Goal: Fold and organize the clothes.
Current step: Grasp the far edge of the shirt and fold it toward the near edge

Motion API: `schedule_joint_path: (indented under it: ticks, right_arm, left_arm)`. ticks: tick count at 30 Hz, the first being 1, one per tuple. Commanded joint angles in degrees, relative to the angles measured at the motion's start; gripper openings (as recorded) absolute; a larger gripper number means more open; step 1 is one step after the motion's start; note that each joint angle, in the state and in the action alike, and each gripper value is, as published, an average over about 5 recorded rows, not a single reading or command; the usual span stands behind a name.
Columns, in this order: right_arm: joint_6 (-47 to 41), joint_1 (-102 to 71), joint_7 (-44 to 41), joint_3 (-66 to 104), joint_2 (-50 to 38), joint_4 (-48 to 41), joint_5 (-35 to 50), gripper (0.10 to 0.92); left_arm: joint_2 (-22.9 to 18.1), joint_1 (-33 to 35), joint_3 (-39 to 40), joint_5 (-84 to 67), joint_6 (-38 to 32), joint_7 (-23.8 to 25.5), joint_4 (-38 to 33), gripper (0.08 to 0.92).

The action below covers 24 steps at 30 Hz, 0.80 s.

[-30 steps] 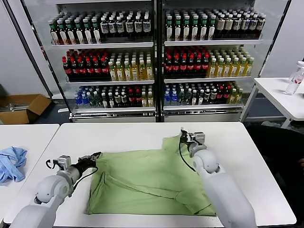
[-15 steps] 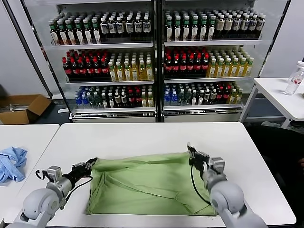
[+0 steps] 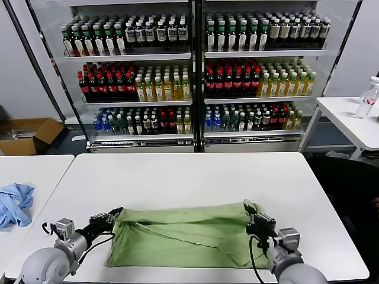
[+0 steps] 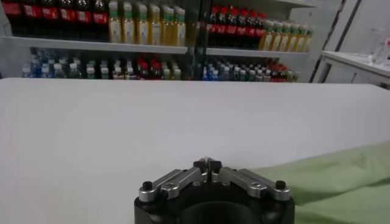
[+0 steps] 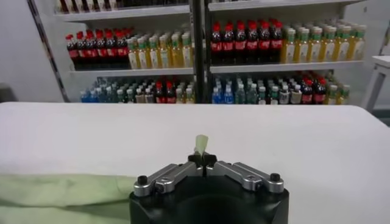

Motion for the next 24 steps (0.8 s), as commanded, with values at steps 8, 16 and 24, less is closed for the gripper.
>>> schedule_joint_path:
  ticks: [8,16,24]
  right_arm:
    - [-0.1,-8.8,-0.1,1.3,0.0,4.0,-3.2,0.105]
    - [0.0,-9.8,-0.2,1.7,0.3,3.4,-7.1,0.105]
    - [-0.4,-10.7,-0.6,1.3,0.4,4.5,-8.0,0.118]
  left_arm:
    - [0.5,2.0,-1.6,3.3,5.1,3.8,-1.9,0.086]
    - [0.3,2.1,-1.9,9.3,5.9,5.2,-1.1,0.086]
    - [-0.1,2.2,-2.4,8.8,3.9,3.0,-2.1,0.115]
